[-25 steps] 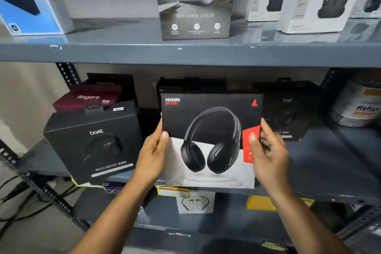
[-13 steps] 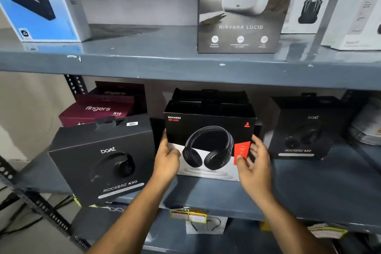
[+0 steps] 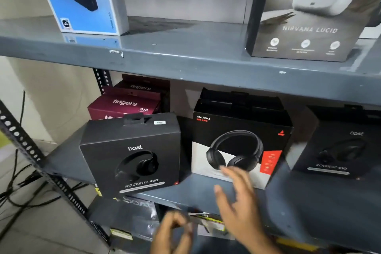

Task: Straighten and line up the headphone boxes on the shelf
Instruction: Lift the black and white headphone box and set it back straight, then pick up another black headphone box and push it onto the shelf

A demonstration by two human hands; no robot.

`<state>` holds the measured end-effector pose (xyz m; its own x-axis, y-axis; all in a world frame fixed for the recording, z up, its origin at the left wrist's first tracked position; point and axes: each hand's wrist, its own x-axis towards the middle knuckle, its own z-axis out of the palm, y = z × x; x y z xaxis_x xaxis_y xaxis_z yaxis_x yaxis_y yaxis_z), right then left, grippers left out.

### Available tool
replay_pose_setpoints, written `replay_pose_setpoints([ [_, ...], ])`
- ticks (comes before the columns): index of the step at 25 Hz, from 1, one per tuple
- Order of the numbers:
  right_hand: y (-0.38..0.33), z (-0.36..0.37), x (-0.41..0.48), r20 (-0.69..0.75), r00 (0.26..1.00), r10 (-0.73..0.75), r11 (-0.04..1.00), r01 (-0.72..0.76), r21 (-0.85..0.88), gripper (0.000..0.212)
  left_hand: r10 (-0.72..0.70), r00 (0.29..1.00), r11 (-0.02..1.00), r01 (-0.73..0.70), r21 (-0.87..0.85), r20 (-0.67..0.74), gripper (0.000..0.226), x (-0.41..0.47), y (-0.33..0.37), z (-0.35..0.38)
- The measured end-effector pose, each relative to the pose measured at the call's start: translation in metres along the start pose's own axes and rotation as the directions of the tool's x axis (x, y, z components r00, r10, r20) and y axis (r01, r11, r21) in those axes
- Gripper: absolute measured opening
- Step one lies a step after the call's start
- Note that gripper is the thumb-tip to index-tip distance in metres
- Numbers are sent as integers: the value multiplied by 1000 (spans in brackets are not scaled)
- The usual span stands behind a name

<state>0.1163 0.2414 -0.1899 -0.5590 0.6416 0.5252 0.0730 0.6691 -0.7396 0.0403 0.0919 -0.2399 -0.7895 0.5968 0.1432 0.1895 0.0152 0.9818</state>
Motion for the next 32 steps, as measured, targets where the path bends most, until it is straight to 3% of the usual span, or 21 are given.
replay_pose_setpoints([
  [1, -2, 14, 0, 178, 984, 13, 998, -25, 66, 48, 5, 975, 997, -23, -79, -223, 39, -3, -6, -22],
  [3, -4, 44, 14, 339, 937, 84, 989, -119, 85, 57, -32, 816, 980, -87, -178, -577, 31, 16, -11, -71],
  [4, -7, 58, 23, 376, 916, 138, 977, -189, 100, 64, -30, 755, 978, -114, -176, -655, 16, 31, -9, -95],
  [5, -12, 69, 35, 411, 890, 197, 956, -267, 119, 70, -49, 744, 986, -72, -153, -666, 20, 47, -2, -112],
  [7, -18, 87, 53, 493, 837, 240, 932, -340, 124, 74, -6, 820, 1000, 18, 14, -573, 42, 65, 2, -129],
  [9, -21, 92, 54, 550, 800, 241, 923, -364, 126, 74, 24, 885, 987, 52, 151, -464, 46, 64, 6, -128],
  [11, -23, 80, 45, 526, 817, 237, 907, -380, 181, 69, 71, 910, 976, 21, 216, -409, 46, 48, 11, -124],
  [14, -31, 42, 26, 466, 864, 190, 829, -395, 394, 49, 198, 925, 961, -117, 252, -325, 42, 12, 32, -122],
  [17, -46, -6, 14, 378, 917, 130, 769, -334, 545, 48, 295, 927, 954, -275, 115, -230, 43, -16, 69, -114],
  [21, -54, -74, 1, 262, 950, 168, 717, -300, 629, 75, 142, 986, 945, -160, -285, -81, 53, -35, 120, -74],
  [26, -36, -146, -21, 151, 965, 216, 772, -263, 579, 79, 100, 995, 943, -98, -319, -10, 74, -54, 137, -12],
  [30, -8, -190, -39, 53, 954, 294, 796, -275, 538, 70, 124, 991, 926, -100, -365, 45, 40, -59, 138, 38],
  [32, 12, -213, -44, 10, 942, 335, 791, -287, 541, 55, 146, 983, 941, -102, -322, 115, 41, -57, 133, 66],
])
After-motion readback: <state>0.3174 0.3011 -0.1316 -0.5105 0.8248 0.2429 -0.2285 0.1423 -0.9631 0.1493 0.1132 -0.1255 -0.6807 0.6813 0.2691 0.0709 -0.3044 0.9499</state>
